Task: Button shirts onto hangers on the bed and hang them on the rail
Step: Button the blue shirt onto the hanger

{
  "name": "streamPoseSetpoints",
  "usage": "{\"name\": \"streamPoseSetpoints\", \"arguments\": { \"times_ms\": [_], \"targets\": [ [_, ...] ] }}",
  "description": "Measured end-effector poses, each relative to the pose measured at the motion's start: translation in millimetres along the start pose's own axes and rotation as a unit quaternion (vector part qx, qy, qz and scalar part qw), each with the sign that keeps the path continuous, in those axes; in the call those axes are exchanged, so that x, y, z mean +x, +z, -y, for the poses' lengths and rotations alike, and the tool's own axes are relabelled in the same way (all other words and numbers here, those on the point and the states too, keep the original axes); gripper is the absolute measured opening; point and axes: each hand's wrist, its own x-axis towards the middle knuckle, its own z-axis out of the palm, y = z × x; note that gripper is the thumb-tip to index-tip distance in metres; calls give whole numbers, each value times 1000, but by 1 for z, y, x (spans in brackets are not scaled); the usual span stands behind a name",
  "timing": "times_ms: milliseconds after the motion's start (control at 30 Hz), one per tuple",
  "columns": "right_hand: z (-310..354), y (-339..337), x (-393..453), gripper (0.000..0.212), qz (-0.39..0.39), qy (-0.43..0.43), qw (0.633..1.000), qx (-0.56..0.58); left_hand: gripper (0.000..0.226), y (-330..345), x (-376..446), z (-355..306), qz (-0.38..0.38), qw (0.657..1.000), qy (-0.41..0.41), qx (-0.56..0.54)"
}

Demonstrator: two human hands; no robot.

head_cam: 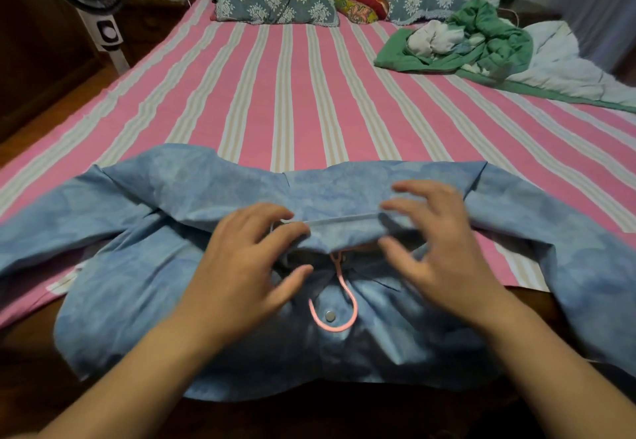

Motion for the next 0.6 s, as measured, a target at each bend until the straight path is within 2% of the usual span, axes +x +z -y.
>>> {"name": "streamPoseSetpoints", "arguments": {
  "times_ms": [67, 200, 333, 400, 467, 533, 600],
  "targets": [
    [-11, 16, -6, 30, 59, -69, 993, -69, 34, 8, -2, 0, 30, 998, -38, 33],
    [-19, 28, 0, 27, 47, -59, 993, -95, 17, 14, 2, -14, 13, 992, -110, 58],
    [-17, 19, 12, 24, 71, -109, 978, -161, 18, 11, 9, -14, 49, 986, -98, 124],
    [-12, 6, 25, 19, 56, -71, 968, -235, 23, 8, 19, -13, 45, 979, -125, 153],
    [-15, -2, 44, 6, 98, 30, 941, -323, 22, 5, 28, -7, 32, 975, -157, 152],
    [-27, -9, 61, 7, 132, 136, 928, -321, 11, 3, 28, 12, 26, 973, -202, 106],
    [-43, -16, 63, 19, 103, 164, 943, -269, 18, -2, 27, 39, 48, 967, -251, 20]
  ]
}}
